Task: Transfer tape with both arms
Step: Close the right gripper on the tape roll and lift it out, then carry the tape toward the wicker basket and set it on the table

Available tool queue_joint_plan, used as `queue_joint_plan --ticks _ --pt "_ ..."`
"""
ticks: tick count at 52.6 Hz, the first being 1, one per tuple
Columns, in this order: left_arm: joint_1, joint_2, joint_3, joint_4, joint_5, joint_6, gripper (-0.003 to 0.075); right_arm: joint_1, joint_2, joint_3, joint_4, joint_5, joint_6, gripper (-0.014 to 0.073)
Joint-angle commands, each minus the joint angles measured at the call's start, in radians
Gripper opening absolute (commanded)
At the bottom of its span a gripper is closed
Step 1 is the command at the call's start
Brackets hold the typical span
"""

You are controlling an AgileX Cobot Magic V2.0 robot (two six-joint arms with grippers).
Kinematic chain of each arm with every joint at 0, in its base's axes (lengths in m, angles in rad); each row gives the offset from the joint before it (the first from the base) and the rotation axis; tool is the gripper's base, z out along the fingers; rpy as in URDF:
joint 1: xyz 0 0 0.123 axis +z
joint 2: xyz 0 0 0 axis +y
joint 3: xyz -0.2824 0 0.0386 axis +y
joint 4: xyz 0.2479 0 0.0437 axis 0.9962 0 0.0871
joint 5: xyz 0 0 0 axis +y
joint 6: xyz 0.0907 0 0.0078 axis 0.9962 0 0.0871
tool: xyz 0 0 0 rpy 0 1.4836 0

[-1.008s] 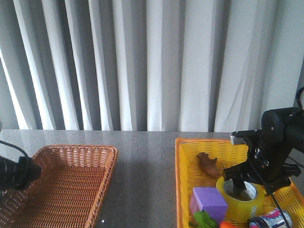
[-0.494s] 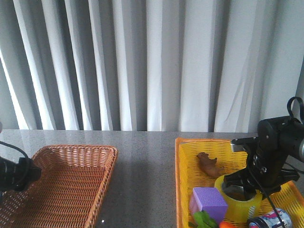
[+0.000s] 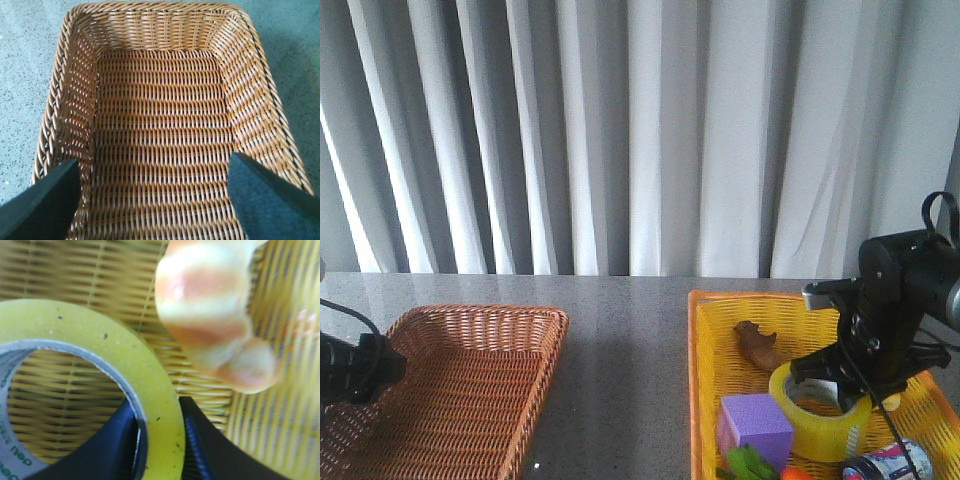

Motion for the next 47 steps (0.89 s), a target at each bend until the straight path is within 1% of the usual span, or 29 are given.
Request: queue_joint_plan --ticks 1,7,13,20,23,26,30,38,43,47 --pt "-0.007 -0.028 -0.034 -0.013 -0.055 -0.013 0.0586 -0.001 -0.111 -0.085 -0.041 -0.028 -0.004 0.0064" --pt "-0.007 -0.028 -0.034 -0.013 -0.055 -0.013 0.0586 -0.001 -0.17 -0.141 -0.038 -0.039 -0.004 0.0065" --pt "-0.007 -0.028 -0.034 -0.013 -0.055 -0.013 0.0586 0.003 -0.221 -0.188 -0.006 -0.043 -0.019 0.0066" --pt "-0.007 -0.028 -0.034 -0.013 -0.055 -0.013 0.0586 0.023 -0.259 -0.227 0.143 -0.043 -0.104 0.0069" --pt "-0.007 -0.028 -0.034 -0.013 -0.055 -0.013 0.0586 0.049 -0.262 -0.241 0.2 -0.043 -0.138 0.0071" --pt "-0.007 -0.028 -0.034 -0.014 -0.055 -0.013 0.0586 0.086 -0.261 -0.251 0.231 -0.045 -0.157 0.0071" --pt "-0.007 -0.028 -0.034 -0.014 -0.053 -0.013 0.0586 0.151 -0.245 -0.263 0.223 -0.054 -0.167 0.0074" --pt "-0.007 -0.03 -0.034 -0.014 -0.047 -0.013 0.0586 0.291 -0.176 -0.311 0.146 -0.048 -0.163 0.0078" --pt "-0.007 -0.03 -0.034 -0.014 -0.044 -0.013 0.0586 0.352 -0.122 -0.332 0.105 -0.047 -0.136 0.0081" --pt "-0.007 -0.03 -0.034 -0.014 -0.036 -0.013 0.0586 0.381 -0.083 -0.337 0.083 -0.047 -0.12 0.0081"
